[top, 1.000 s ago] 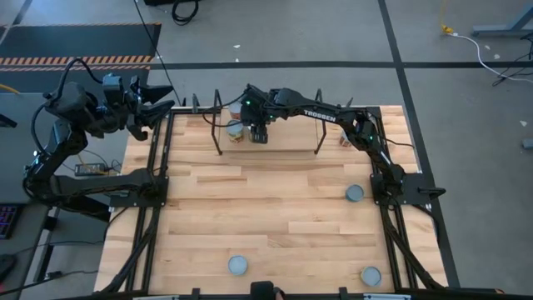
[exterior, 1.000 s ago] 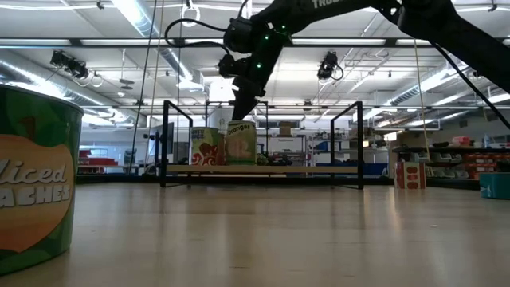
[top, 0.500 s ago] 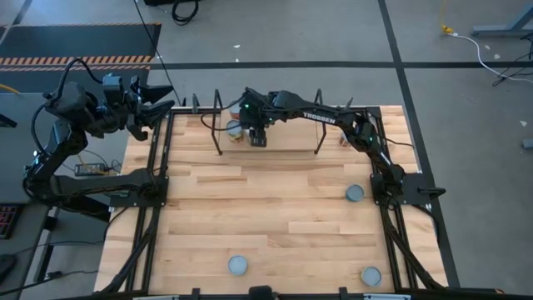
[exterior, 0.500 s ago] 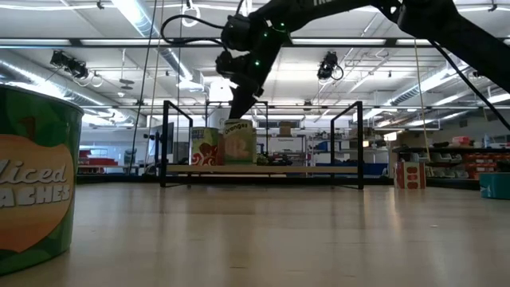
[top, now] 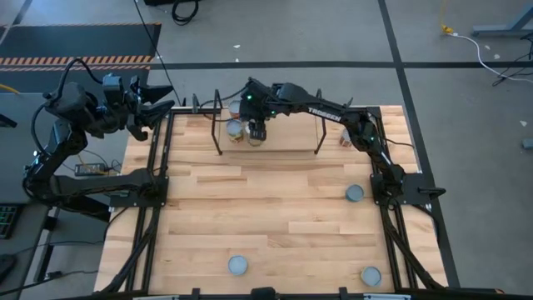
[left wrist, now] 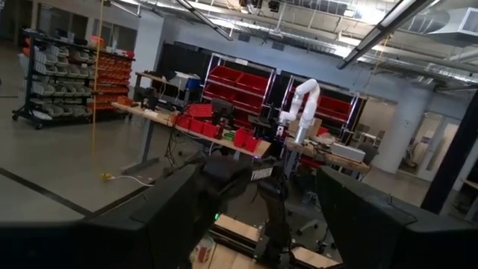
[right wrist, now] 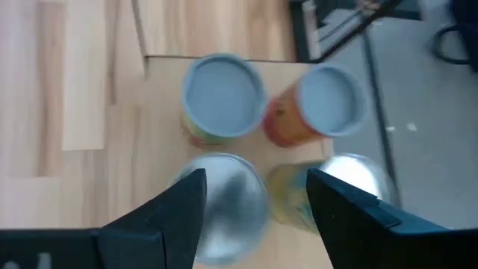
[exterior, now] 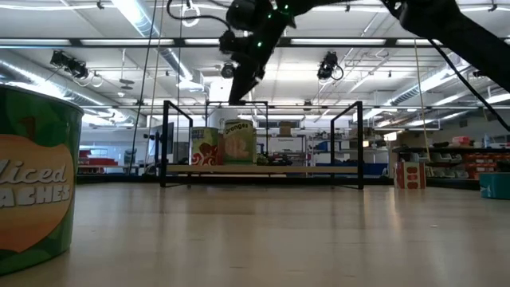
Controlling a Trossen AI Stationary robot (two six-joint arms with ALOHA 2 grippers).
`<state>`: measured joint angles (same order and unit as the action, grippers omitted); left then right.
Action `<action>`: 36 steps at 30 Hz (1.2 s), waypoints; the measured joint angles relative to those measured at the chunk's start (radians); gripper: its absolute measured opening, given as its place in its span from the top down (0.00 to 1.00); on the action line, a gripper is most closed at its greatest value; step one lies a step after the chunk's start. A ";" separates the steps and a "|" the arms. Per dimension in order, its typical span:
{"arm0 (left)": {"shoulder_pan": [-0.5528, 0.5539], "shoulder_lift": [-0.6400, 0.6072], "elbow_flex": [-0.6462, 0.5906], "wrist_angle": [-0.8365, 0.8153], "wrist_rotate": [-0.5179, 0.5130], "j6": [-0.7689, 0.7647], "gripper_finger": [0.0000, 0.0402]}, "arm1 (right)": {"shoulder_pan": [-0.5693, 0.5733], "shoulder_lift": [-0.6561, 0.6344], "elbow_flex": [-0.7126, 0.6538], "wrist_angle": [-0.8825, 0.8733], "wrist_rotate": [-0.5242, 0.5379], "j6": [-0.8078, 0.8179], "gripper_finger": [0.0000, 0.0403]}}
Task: Pick and place cans onto a shelf
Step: Put the canned tuna on the shelf
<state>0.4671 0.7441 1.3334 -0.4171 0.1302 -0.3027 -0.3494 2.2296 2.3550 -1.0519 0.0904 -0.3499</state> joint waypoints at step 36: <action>-0.256 0.074 0.000 -0.136 0.244 -0.078 0.32 | 0.599 -0.736 -0.524 -0.515 0.145 1.004 0.20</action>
<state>0.2108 0.8177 1.3334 -0.5529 0.3742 -0.3809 0.2493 1.4938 1.8308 -1.5665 0.2351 0.6543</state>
